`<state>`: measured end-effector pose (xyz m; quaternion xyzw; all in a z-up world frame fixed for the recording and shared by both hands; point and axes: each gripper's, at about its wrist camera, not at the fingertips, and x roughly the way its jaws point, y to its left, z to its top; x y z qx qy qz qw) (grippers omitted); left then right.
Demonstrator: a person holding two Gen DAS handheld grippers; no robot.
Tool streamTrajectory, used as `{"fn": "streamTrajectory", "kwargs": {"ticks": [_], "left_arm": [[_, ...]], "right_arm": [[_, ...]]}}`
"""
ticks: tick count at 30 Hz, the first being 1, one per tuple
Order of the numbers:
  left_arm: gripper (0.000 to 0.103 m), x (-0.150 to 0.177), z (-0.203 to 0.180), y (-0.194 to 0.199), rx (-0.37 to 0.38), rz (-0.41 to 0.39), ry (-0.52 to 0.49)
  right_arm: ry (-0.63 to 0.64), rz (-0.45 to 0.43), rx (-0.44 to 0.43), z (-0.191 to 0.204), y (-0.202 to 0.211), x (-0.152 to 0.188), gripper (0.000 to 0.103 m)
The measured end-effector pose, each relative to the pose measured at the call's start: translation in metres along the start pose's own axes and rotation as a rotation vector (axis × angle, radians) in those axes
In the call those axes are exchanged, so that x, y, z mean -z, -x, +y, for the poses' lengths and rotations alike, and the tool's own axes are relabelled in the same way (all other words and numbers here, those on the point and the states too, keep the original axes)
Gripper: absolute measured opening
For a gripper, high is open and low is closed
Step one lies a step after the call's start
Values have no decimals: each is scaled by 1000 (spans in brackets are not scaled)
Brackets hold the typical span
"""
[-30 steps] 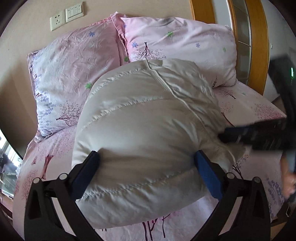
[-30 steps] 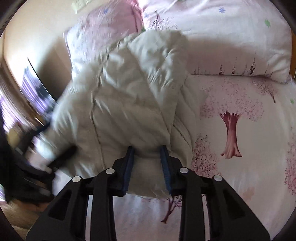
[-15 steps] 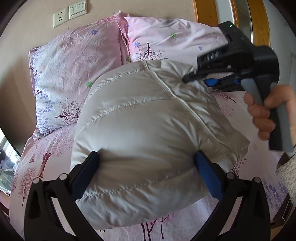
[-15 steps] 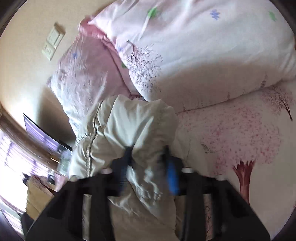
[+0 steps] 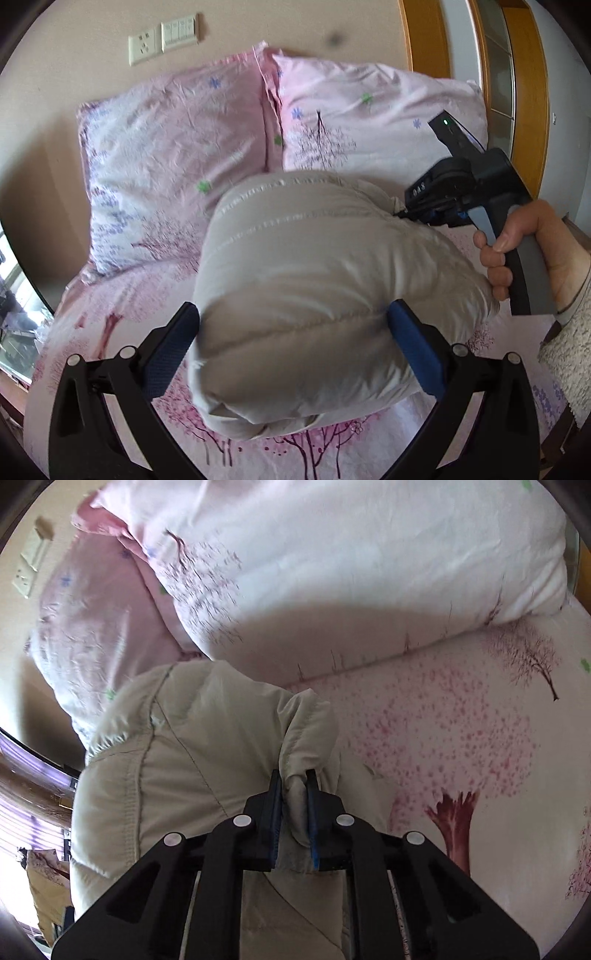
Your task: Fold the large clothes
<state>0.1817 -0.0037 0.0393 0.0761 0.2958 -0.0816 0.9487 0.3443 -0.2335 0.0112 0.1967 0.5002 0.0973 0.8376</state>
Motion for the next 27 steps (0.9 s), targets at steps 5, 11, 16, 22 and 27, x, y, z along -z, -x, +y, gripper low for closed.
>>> {"fn": "streamTrajectory", "kwargs": {"ticks": [5,11,16,22,27], "left_arm": [[101,8,2,-6,6,20,7],[101,12,7,-6,18,30,26],[101,13,7,-5,17,32,33],[101,15,7,-6,17,33,33],[101,22,-3,-7,5,26,-13]], "right_arm": [[46,-46,-45,-3,28,14,24],[116,-202,-124,-8,88,74,34],[224,-259,-129,5,104,124,34],[214,-204,-50,-2,75,146,34],[134,-150,-62,-17,47,152,34]]}}
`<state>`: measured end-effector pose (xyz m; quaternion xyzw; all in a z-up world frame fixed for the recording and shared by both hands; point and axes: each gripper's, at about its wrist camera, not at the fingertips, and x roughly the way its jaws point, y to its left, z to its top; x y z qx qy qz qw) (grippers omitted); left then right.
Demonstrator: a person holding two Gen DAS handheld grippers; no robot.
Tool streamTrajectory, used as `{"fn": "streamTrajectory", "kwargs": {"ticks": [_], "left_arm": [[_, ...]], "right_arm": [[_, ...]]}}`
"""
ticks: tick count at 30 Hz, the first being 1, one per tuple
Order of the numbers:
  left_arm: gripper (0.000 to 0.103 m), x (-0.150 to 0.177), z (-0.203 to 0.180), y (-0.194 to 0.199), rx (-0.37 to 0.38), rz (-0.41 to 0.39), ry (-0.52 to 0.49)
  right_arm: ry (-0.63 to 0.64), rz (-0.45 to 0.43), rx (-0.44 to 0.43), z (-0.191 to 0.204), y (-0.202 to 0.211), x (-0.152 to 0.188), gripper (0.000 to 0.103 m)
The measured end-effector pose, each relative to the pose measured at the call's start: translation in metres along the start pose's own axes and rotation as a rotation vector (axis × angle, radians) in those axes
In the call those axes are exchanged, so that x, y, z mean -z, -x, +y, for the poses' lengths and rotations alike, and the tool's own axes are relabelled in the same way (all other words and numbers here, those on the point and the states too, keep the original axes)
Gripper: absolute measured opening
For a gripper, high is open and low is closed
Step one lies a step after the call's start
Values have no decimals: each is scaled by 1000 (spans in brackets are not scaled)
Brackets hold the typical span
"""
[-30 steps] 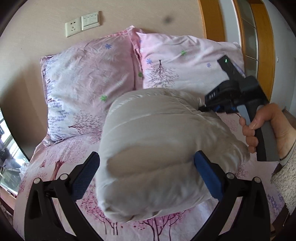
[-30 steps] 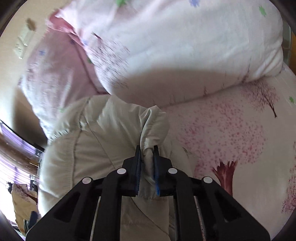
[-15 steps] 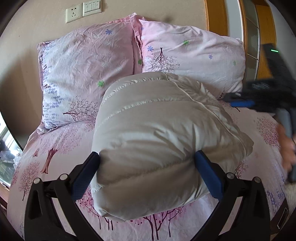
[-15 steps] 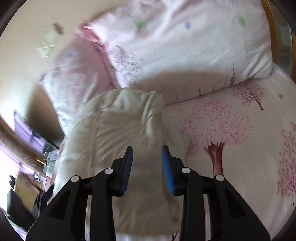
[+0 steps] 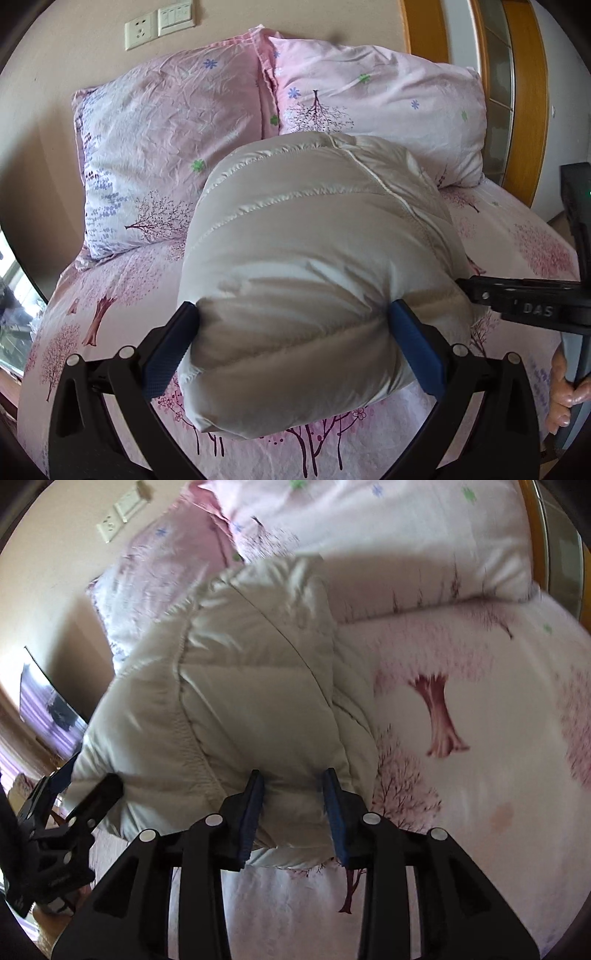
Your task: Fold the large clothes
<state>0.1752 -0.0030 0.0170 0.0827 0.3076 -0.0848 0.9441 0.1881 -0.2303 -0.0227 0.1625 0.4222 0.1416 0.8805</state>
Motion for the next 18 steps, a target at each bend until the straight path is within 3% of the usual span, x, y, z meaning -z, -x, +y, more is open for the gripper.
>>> {"fn": "streamTrajectory", "kwargs": {"ticks": [7,11,12,13,15,17,18], "left_arm": [[101,9,-8,-6,-22,-23,-22],[101,12,-9,-4,-44,-42,-41],[101,12,-8,-1,-45,-39,-39],[101,13,-7,2,-44,-38,-37],[101,16,-4,12,-49,-42,-29],[101,20,-2,20,-54,-42,-21],[101,22,0,24,-54,-40,-15]], "right_arm": [[-67,-24,-5,-5,-15,10,34],[-73,-47,2,-3,-2,8,37],[-60,-66,23,0,6,9,43],[-46,-91,47,4,14,10,61],[-22,-165,97,13,35,16,86],[3,-209,121,19,49,20,89],[10,-225,138,21,55,22,96]]}}
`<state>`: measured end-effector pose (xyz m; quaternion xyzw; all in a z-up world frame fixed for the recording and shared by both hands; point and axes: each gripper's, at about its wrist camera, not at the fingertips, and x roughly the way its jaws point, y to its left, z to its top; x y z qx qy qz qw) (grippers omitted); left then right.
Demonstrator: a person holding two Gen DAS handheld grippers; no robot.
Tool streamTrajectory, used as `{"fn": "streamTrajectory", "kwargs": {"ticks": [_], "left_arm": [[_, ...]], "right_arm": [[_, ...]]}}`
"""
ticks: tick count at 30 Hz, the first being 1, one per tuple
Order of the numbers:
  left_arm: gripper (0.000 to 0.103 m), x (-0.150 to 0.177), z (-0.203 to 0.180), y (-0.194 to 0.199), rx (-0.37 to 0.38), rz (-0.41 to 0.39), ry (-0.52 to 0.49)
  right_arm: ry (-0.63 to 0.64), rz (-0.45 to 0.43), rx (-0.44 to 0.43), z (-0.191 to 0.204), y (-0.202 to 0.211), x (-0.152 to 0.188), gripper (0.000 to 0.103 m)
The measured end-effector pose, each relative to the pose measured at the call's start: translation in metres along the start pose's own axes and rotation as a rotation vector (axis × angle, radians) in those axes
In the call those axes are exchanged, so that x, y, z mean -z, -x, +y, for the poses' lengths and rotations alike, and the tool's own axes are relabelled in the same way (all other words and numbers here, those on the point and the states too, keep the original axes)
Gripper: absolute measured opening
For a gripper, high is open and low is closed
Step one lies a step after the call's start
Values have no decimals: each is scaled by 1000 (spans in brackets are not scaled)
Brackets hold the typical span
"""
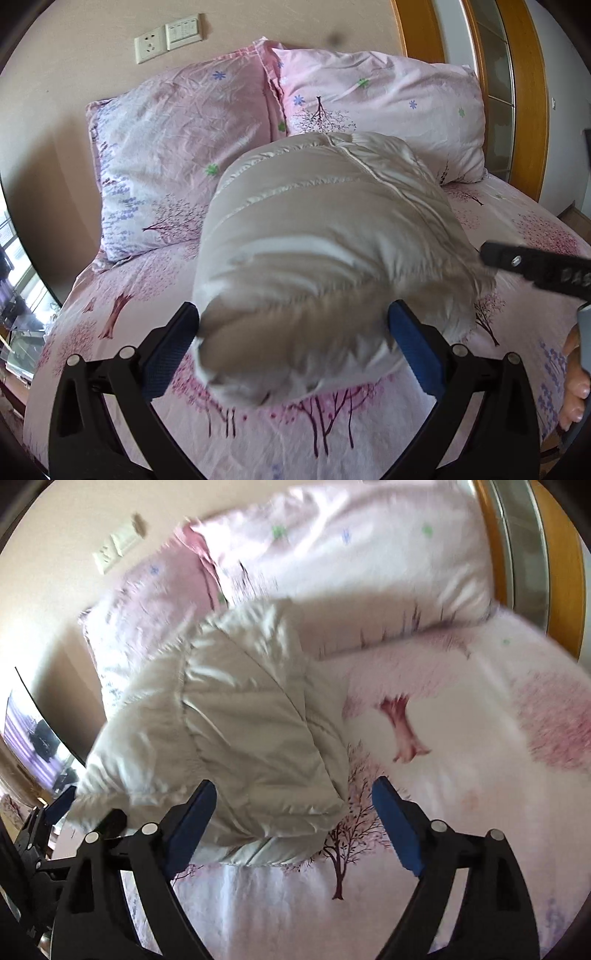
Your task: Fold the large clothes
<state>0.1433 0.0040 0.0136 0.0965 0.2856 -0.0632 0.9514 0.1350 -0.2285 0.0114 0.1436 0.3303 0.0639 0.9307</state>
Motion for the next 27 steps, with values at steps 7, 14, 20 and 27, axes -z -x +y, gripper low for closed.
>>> {"fn": "streamTrajectory", "kwargs": {"ticks": [7,14,20,27], "left_arm": [[101,19,15,19,22,42,65],[101,38,23,41,-50,56,83],[101,45,27,45,-78,106,88],[101,51,23,48,-90,128,64]], "right_arm": [[84,-15,60,16,29,12,102],[92,-2,48,21,42,28,102],[122,11,80,27,50,41,102],[116,46,102,22,52,52,102]]}}
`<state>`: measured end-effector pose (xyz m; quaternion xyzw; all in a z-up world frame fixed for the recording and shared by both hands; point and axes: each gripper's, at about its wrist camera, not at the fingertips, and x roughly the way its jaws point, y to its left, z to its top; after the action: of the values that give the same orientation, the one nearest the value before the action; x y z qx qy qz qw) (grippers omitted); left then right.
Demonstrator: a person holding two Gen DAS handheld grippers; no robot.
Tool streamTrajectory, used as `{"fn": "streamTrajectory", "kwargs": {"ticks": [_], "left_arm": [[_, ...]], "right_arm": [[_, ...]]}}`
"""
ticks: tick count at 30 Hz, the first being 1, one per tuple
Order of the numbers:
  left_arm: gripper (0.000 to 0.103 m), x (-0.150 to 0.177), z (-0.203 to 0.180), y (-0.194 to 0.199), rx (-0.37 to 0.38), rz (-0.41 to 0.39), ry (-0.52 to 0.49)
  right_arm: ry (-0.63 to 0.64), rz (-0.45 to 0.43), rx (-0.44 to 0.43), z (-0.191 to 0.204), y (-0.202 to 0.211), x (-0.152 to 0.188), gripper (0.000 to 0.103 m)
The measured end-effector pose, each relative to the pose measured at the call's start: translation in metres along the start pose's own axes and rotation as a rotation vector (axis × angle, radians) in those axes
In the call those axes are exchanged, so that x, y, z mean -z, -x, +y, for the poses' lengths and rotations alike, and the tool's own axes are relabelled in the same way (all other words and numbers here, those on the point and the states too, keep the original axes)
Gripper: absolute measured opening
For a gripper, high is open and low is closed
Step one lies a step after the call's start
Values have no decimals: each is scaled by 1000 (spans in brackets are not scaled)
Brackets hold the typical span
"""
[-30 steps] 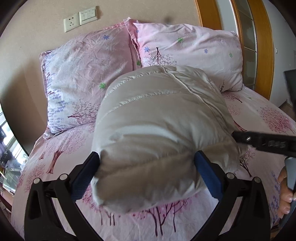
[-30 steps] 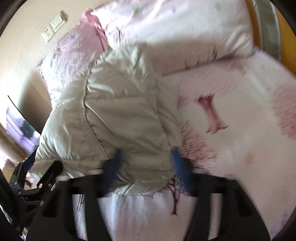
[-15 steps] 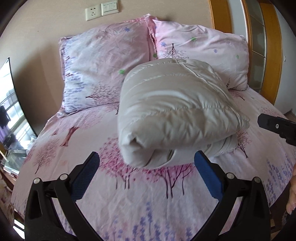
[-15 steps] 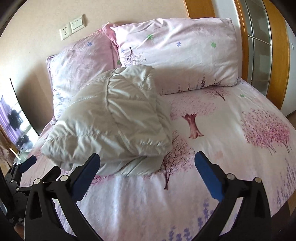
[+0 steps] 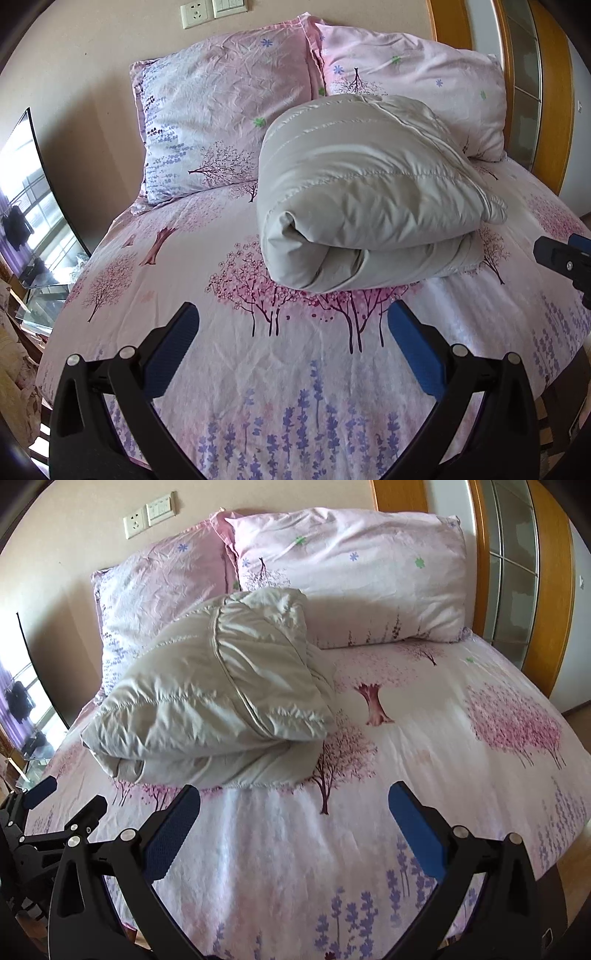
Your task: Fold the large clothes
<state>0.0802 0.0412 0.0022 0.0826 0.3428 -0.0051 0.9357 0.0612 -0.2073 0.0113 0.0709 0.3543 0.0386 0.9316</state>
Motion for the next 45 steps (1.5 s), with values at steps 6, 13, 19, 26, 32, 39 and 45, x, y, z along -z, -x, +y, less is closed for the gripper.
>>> {"fn": "streamTrajectory", "kwargs": {"ticks": [6,13,19,26,32,39,45], "left_arm": [[101,3,-4,-1,7,20,-10],[101,6,-5,-5,28,58,-4],[101,7,-5,-14,38,104,1],[101,7,-4,-19,47,134,6],[101,7,-4,-24,60,155,8],[101,8,-4,-24,62,152,9],[101,8,-4,-24,63,154,14]], "right_arm": [[27,21,7,5,2,7,102],[85,76,21,17,-5,14,102],[113,148,54,19,-20,22,102],[137,173,76,22,-25,25,102],[136,181,74,20,-27,25,102],[136,181,72,19,-27,24,102],[134,182,73,20,-28,24,102]]}}
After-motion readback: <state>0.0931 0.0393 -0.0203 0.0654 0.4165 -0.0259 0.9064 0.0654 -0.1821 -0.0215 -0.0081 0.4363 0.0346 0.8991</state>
